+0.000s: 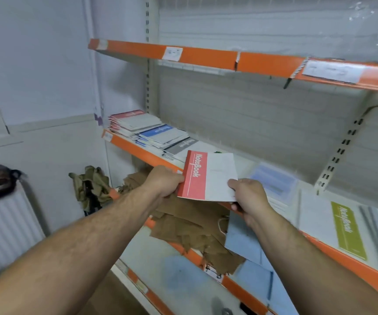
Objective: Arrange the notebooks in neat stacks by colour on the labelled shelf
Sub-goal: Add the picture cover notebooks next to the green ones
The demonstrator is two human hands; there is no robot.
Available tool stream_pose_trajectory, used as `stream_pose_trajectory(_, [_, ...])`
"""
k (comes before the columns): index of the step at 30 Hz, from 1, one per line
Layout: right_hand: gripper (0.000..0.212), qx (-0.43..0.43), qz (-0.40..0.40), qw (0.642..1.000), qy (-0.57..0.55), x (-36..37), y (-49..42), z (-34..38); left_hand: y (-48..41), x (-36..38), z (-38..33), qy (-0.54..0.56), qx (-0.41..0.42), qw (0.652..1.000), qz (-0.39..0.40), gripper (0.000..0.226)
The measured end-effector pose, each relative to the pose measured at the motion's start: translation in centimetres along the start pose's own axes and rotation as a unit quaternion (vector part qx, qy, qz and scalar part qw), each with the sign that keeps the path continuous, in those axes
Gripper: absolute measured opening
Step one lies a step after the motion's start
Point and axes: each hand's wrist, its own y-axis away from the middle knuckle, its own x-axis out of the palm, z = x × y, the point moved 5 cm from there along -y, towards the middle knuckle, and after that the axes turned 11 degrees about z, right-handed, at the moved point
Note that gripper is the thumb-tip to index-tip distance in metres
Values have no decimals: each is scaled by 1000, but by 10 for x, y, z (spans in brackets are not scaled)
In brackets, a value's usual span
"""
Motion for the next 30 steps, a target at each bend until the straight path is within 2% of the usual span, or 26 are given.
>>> stream_pose_trajectory(4, [16, -7, 9, 1000, 2, 55, -30, 8, -21, -55, 8, 4, 7, 1000, -4, 6])
stream_pose_trajectory(10, [10, -5, 34, 999, -8, 115, -81, 26, -66, -110, 20, 38, 13, 999, -28, 15])
stream_pose_trajectory(12, [13, 0, 48, 999, -18, 133, -102, 31, -86, -127, 24, 40, 7, 998, -38, 11])
stream_pose_trajectory(14, [19, 4, 55, 998, -10, 148, -131, 38, -111, -146, 23, 23, 3, 999, -41, 7])
stream_pose_trajectory(19, [19, -4, 90, 996, -2, 191, -204, 61, -167, -196, 17, -31, -20, 996, -76, 21])
stream_pose_trajectory(23, [21, -27, 107, 994, -11, 220, -249, 79, -205, -232, 8, -42, -11, 994, -98, 16])
stream_pose_trajectory(26, [19, -33, 110, 993, 11, 233, -277, 83, -232, -248, 8, -50, -4, 994, -93, 12])
stream_pose_trajectory(30, [13, -17, 94, 995, 27, 250, -312, 87, -274, -270, 7, -81, 6, 993, -90, 21])
